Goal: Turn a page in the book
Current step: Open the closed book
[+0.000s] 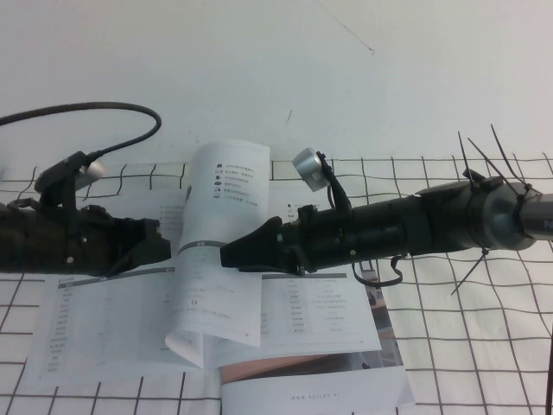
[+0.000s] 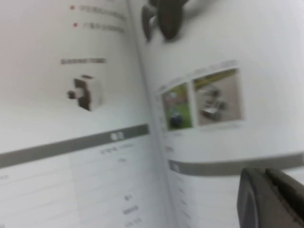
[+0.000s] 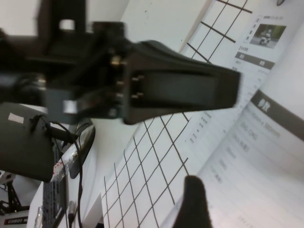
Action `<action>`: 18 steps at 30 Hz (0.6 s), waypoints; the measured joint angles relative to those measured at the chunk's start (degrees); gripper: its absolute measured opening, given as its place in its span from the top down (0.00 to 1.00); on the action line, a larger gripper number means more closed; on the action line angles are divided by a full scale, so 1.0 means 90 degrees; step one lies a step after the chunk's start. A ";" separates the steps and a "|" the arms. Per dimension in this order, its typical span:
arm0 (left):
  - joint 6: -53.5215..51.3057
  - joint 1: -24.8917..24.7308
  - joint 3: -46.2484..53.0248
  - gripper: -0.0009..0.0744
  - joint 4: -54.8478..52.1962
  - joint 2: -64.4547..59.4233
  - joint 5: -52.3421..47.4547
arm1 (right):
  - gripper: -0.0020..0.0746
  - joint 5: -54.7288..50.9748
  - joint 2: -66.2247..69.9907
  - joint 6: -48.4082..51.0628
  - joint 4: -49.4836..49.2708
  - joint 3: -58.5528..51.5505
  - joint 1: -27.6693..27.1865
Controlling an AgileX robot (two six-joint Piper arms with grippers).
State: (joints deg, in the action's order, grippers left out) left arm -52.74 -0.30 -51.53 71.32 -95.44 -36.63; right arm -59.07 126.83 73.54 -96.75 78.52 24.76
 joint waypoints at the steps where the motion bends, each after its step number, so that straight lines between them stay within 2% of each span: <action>1: 0.0113 0.0016 0.0000 0.99 -0.0138 0.0160 -0.0071 | 0.31 0.0000 0.0000 0.0010 0.0000 0.0000 0.0000; 13: 0.1632 -0.0013 0.0029 0.99 -0.2020 0.1906 -0.1289 | 0.31 0.0115 0.0000 0.0205 0.0000 0.0000 0.0000; 18: 0.2147 -0.0519 0.0498 0.99 -0.2581 0.2602 -0.0981 | 0.31 0.0131 0.0000 0.0205 0.0000 0.0000 0.0000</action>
State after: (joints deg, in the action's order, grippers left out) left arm -33.42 -4.96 -47.05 48.09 -72.02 -45.46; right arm -57.89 126.83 75.38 -96.75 78.52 24.76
